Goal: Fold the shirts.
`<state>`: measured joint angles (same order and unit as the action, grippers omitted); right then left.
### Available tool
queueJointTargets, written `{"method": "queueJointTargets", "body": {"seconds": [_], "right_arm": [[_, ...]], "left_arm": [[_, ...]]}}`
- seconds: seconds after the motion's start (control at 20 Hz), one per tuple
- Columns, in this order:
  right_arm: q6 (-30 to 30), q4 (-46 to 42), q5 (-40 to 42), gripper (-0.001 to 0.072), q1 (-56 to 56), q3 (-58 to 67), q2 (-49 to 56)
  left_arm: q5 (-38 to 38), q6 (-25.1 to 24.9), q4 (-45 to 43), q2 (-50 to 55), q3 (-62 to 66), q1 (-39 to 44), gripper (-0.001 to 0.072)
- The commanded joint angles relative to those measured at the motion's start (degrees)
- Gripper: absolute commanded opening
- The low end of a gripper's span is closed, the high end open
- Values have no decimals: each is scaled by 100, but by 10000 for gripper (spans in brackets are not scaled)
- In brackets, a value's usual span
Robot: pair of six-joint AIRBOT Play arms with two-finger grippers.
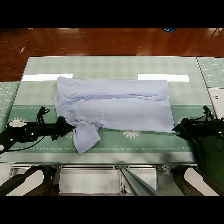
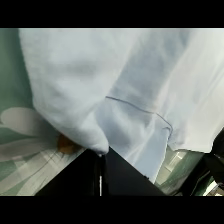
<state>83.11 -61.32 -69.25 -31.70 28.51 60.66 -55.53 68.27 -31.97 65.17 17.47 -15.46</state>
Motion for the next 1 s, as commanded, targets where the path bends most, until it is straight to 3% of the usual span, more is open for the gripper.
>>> {"method": "queueJointTargets", "body": {"seconds": [0.0, 0.1, 0.25, 0.3, 0.35, 0.4, 0.6, 0.75, 0.95], "right_arm": [[37, 254, 361, 416, -2, -37, 317], [-33, 643, 678, 416, 2, -37, 522], [-616, 1722, 909, 387, 68, -31, 966], [-817, 1888, 909, 265, 201, 17, 1056], [-1080, 1921, 870, 72, 365, 120, 1082], [-1237, 1919, 767, 19, 461, 254, 1075], [-1134, 1469, 354, 18, 472, 1003, 719], [-1095, 1582, 201, 18, 535, 1766, 813], [-1038, 1646, 365, 19, 1043, 2850, 1534]], "left_arm": [[-114, -13, 31, 2, 7, 15, 18], [-103, -13, 31, 4, 7, 13, 17], [-103, -70, 31, 2, 13, 13, 17], [-111, -127, 26, 2, 37, 7, 18], [-181, -168, -13, 2, 111, -35, 18], [-341, -184, -17, 2, 245, -118, 17], [-1045, -306, -17, 2, 1115, -549, 17], [-756, 52, -22, 120, 1967, -581, 17], [-647, 345, -22, 1067, 3600, -111, 17]]}}
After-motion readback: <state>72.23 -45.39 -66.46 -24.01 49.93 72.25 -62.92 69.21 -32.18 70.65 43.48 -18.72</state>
